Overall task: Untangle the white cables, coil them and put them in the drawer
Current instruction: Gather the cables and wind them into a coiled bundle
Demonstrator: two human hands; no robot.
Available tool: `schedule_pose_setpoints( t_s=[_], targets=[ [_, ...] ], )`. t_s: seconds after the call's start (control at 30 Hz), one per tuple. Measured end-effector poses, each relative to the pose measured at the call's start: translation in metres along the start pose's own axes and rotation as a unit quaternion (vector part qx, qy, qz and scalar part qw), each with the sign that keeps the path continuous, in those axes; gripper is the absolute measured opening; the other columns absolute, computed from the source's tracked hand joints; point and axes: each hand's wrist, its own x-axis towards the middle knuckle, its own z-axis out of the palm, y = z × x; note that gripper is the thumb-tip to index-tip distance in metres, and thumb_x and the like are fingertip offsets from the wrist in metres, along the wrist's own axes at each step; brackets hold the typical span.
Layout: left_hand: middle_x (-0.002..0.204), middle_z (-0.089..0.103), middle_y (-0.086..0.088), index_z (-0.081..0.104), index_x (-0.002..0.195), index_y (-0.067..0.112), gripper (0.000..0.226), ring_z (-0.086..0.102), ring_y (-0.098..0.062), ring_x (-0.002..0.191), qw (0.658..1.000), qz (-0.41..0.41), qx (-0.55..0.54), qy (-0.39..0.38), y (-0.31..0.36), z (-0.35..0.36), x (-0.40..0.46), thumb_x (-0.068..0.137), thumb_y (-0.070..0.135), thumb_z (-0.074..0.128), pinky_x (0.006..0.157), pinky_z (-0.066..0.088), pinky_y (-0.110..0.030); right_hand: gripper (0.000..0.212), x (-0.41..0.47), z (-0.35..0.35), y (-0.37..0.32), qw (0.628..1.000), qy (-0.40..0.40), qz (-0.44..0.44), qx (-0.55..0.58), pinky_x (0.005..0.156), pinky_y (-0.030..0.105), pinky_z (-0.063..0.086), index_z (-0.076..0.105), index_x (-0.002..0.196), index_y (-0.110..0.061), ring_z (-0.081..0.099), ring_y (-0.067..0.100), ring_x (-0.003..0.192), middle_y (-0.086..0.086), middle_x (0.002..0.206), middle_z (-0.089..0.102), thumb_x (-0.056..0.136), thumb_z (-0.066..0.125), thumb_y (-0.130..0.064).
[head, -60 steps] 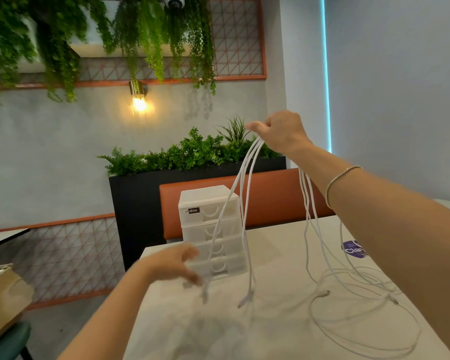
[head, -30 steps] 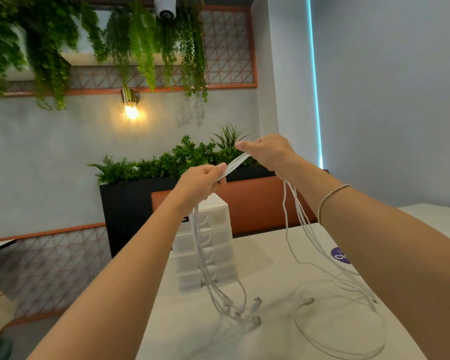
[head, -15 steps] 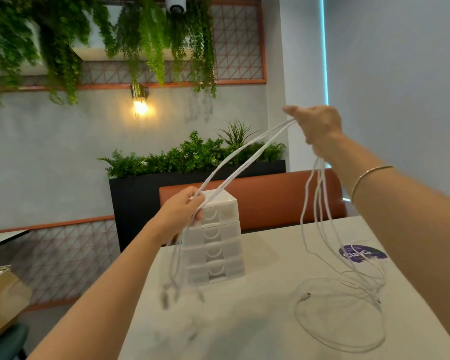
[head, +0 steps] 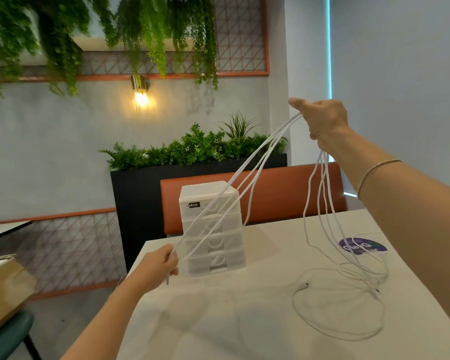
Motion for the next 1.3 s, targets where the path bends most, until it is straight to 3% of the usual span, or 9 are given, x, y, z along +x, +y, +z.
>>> schedule_pose_setpoints(
  t_s=[0.13, 0.27, 0.4, 0.53, 0.73, 0.83, 1.0, 1.07, 1.3],
  targets=[
    [0.095, 0.060, 0.002, 0.055, 0.092, 0.021, 0.009, 0.053, -0.008, 0.082, 0.987, -0.046, 0.105, -0.114, -0.013, -0.011, 0.000, 0.095, 0.028, 0.051, 0.070, 0.039, -0.015, 0.053, -0.004, 0.006, -0.003, 0.999, -0.043, -0.024, -0.017, 0.050, 0.019, 0.037, 0.036, 0.050, -0.018, 0.030, 0.012, 0.046, -0.001, 0.050, 0.032, 0.078, 0.068, -0.050],
    [0.136, 0.049, 0.004, 0.046, 0.132, 0.021, 0.055, 0.046, -0.011, 0.120, 0.962, -0.006, 0.077, -0.263, 0.043, -0.046, 0.015, 0.082, 0.014, 0.068, 0.106, 0.034, -0.029, 0.055, -0.015, 0.026, -0.012, 0.993, -0.090, -0.069, -0.019, 0.056, 0.028, 0.042, 0.033, 0.047, -0.018, 0.027, 0.013, 0.043, -0.001, 0.048, 0.030, 0.082, 0.064, -0.047],
    [0.139, 0.045, 0.011, 0.036, 0.141, 0.023, 0.092, 0.039, -0.008, 0.129, 0.957, 0.137, -0.083, -0.240, 0.132, -0.096, 0.019, 0.059, 0.026, 0.078, 0.112, 0.026, -0.032, 0.059, -0.015, 0.034, -0.025, 0.988, -0.085, -0.121, -0.054, 0.088, 0.044, 0.049, 0.029, 0.045, -0.017, 0.024, 0.014, 0.044, 0.000, 0.047, 0.028, 0.086, 0.059, -0.047],
    [0.145, 0.039, -0.004, 0.032, 0.142, 0.016, 0.087, 0.036, -0.021, 0.132, 0.969, 0.169, -0.164, -0.072, 0.210, -0.115, 0.027, 0.072, 0.050, 0.070, 0.113, 0.021, -0.041, 0.060, -0.012, 0.032, -0.033, 0.973, -0.096, -0.170, -0.126, 0.068, 0.032, 0.040, 0.030, 0.047, -0.015, 0.026, 0.013, 0.045, 0.001, 0.048, 0.030, 0.090, 0.052, -0.050],
    [0.084, 0.061, -0.007, 0.052, 0.080, 0.011, 0.063, 0.059, -0.017, 0.076, 0.953, 0.190, -0.237, 0.010, 0.285, -0.086, 0.033, 0.096, 0.057, 0.012, 0.077, 0.051, -0.028, 0.043, -0.012, 0.039, -0.035, 0.953, -0.129, -0.188, -0.198, 0.075, 0.037, 0.044, 0.047, 0.076, -0.011, 0.052, 0.022, 0.077, 0.004, 0.075, 0.052, 0.100, 0.028, -0.041],
    [0.052, 0.037, 0.001, 0.026, 0.064, 0.015, 0.060, 0.032, -0.013, 0.046, 0.957, 0.179, -0.230, 0.010, 0.291, -0.063, 0.041, 0.092, 0.064, 0.007, 0.046, 0.029, -0.027, 0.036, -0.016, 0.040, -0.030, 0.980, -0.155, -0.121, -0.021, 0.071, 0.037, 0.048, 0.047, 0.094, -0.009, 0.055, 0.022, 0.080, 0.006, 0.083, 0.056, 0.102, 0.024, -0.036],
    [0.048, 0.049, -0.004, 0.063, 0.068, 0.011, 0.079, 0.041, -0.020, 0.044, 0.967, 0.152, -0.198, 0.058, 0.274, -0.043, 0.048, 0.089, 0.070, 0.015, 0.048, 0.038, -0.027, 0.038, -0.017, 0.034, -0.016, 0.985, -0.117, -0.125, -0.013, 0.080, 0.035, 0.051, 0.032, 0.136, -0.017, 0.057, 0.022, 0.096, 0.008, 0.119, 0.054, 0.100, 0.033, -0.028],
    [0.049, 0.048, -0.007, 0.066, 0.078, 0.009, 0.073, 0.041, -0.021, 0.043, 0.962, 0.137, -0.218, 0.096, 0.270, -0.040, 0.051, 0.089, 0.069, 0.027, 0.045, 0.038, -0.026, 0.041, -0.022, 0.037, -0.009, 0.989, -0.117, -0.066, 0.068, 0.057, 0.027, 0.053, 0.033, 0.136, -0.018, 0.061, 0.019, 0.078, 0.009, 0.119, 0.054, 0.099, 0.035, -0.036],
    [0.054, 0.046, -0.001, 0.066, 0.090, 0.006, 0.052, 0.047, -0.015, 0.050, 0.882, 0.068, -0.451, 0.118, 0.249, -0.048, 0.064, 0.085, 0.057, 0.055, 0.060, 0.050, -0.031, 0.045, -0.058, 0.044, 0.010, 0.879, -0.422, 0.081, 0.209, 0.047, 0.024, 0.044, 0.057, 0.111, -0.012, 0.054, 0.012, 0.046, 0.011, 0.081, 0.064, 0.081, 0.061, -0.046]
  ],
)
